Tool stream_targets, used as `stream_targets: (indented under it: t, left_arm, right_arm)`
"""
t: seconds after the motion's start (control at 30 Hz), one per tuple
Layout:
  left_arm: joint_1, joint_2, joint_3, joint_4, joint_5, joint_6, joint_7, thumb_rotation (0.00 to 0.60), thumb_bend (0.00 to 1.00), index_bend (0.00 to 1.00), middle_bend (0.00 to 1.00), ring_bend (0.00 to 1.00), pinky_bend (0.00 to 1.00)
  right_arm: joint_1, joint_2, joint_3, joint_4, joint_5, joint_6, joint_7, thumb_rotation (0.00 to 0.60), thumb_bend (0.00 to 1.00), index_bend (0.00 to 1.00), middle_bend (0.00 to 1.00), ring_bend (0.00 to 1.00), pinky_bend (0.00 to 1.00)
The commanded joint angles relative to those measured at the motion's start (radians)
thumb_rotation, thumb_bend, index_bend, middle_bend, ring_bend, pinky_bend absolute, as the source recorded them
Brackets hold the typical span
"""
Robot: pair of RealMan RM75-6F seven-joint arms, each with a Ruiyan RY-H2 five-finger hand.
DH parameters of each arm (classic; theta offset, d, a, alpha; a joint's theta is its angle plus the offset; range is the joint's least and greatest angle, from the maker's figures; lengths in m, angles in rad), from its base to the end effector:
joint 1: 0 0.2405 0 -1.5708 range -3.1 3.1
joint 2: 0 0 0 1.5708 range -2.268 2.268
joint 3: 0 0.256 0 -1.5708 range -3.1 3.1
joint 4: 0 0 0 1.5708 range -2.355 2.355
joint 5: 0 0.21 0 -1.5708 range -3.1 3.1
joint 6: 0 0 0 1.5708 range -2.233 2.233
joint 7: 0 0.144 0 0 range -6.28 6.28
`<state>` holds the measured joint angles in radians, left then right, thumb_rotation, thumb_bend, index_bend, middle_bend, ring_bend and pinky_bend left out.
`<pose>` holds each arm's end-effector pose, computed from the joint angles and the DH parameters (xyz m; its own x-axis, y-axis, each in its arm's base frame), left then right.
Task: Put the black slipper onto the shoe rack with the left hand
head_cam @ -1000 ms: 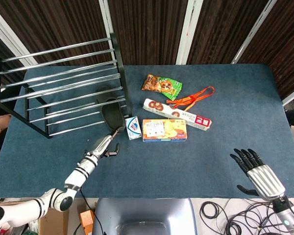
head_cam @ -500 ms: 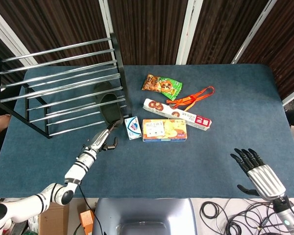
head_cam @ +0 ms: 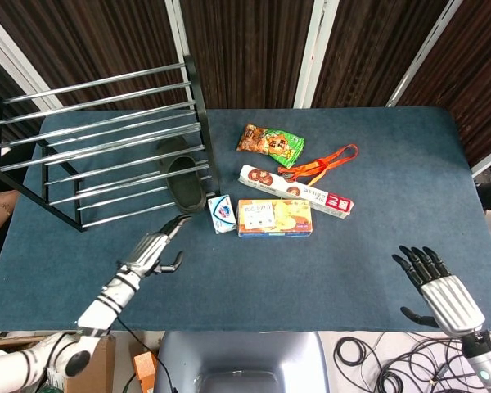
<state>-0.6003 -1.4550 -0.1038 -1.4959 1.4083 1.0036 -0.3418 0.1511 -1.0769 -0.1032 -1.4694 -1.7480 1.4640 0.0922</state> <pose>-0.1853 0.3071 0.0055 -0.0041 0.4362 0.8999 0.9500 -0.2793 0.1397 -0.3158 -0.1663 0.1494 0.5152 -0.1464 0.8445 -0.8375 -0.2953 0.4597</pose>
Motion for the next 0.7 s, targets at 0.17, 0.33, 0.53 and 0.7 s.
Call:
stream_targets:
  t: [0.17, 0.33, 0.53, 0.7]
  left_arm:
    - [0.340, 0.326, 0.203, -0.198, 0.102, 0.427, 0.466, 0.600, 0.46, 0.00, 0.01, 0.00, 0.11]
    - [0.481, 0.257, 0.221, -0.116, 0.148, 0.628, 0.491, 0.600, 0.45, 0.00, 0.00, 0.00, 0.05]
    - [0.487, 0.270, 0.243, -0.088, 0.230, 0.620, 0.477, 0.600, 0.46, 0.00, 0.00, 0.00, 0.04]
    - [0.493, 0.257, 0.225, -0.080, 0.257, 0.632, 0.487, 0.600, 0.45, 0.00, 0.00, 0.00, 0.04]
  right_arm:
    - [-0.044, -0.014, 0.045, -0.069, 0.098, 0.028, -0.138, 0.600, 0.11, 0.00, 0.00, 0.00, 0.00]
    - [-0.077, -0.059, 0.085, -0.125, 0.176, 0.056, -0.257, 0.600, 0.11, 0.00, 0.00, 0.00, 0.00]
    - [-0.084, -0.076, 0.092, -0.109, 0.173, 0.066, -0.254, 0.600, 0.11, 0.00, 0.00, 0.00, 0.00]
    - [-0.080, -0.065, 0.090, -0.113, 0.178, 0.040, -0.242, 0.600, 0.11, 0.00, 0.00, 0.00, 0.00]
